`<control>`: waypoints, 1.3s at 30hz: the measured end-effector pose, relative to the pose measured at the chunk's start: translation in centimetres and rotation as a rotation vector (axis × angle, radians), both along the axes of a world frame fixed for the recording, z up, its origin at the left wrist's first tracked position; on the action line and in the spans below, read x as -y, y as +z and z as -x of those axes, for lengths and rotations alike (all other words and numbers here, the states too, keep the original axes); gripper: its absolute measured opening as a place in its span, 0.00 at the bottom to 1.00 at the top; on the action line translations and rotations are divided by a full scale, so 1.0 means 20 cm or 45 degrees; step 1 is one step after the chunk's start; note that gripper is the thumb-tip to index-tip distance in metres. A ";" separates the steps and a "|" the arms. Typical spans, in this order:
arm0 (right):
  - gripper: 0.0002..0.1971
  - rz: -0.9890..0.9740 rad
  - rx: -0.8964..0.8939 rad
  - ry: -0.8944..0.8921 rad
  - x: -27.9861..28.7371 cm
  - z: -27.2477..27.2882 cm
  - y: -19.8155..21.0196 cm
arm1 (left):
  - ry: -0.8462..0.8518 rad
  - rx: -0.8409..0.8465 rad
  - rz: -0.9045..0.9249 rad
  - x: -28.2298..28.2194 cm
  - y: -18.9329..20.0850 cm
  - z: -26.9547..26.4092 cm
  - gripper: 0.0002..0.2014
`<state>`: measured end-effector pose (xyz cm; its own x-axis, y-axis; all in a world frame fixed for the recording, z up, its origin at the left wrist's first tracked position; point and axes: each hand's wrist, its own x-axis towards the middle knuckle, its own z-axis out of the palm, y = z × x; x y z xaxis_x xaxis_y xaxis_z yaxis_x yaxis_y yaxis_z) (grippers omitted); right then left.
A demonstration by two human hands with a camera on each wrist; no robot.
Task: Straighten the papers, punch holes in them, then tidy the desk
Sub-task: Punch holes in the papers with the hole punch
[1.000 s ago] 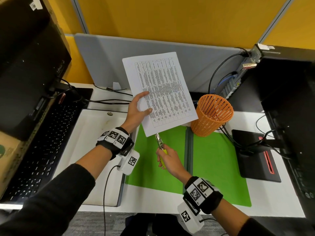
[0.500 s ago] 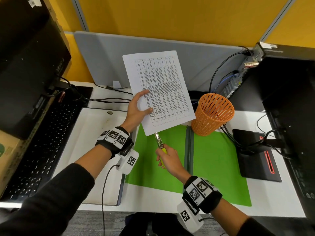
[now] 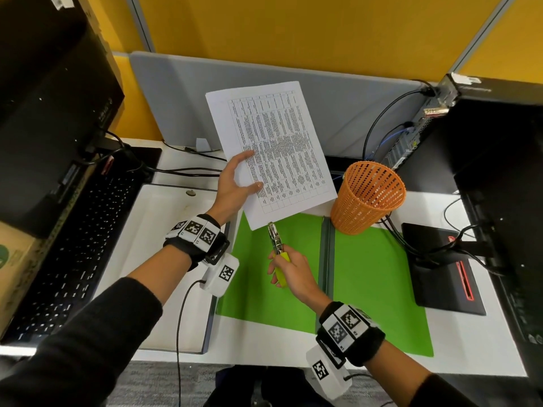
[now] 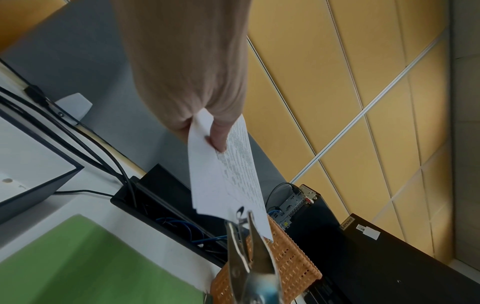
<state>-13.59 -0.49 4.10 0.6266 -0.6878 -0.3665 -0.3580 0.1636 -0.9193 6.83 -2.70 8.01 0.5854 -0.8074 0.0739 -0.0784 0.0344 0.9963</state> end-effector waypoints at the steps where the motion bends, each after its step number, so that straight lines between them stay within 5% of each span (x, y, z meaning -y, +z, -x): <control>1: 0.04 0.003 0.000 0.002 0.00 0.00 0.00 | -0.007 0.013 -0.006 0.00 0.00 0.00 0.34; 39: 0.09 -0.108 -0.136 -0.002 -0.05 -0.07 -0.07 | -0.071 0.060 -0.063 -0.03 -0.12 0.04 0.34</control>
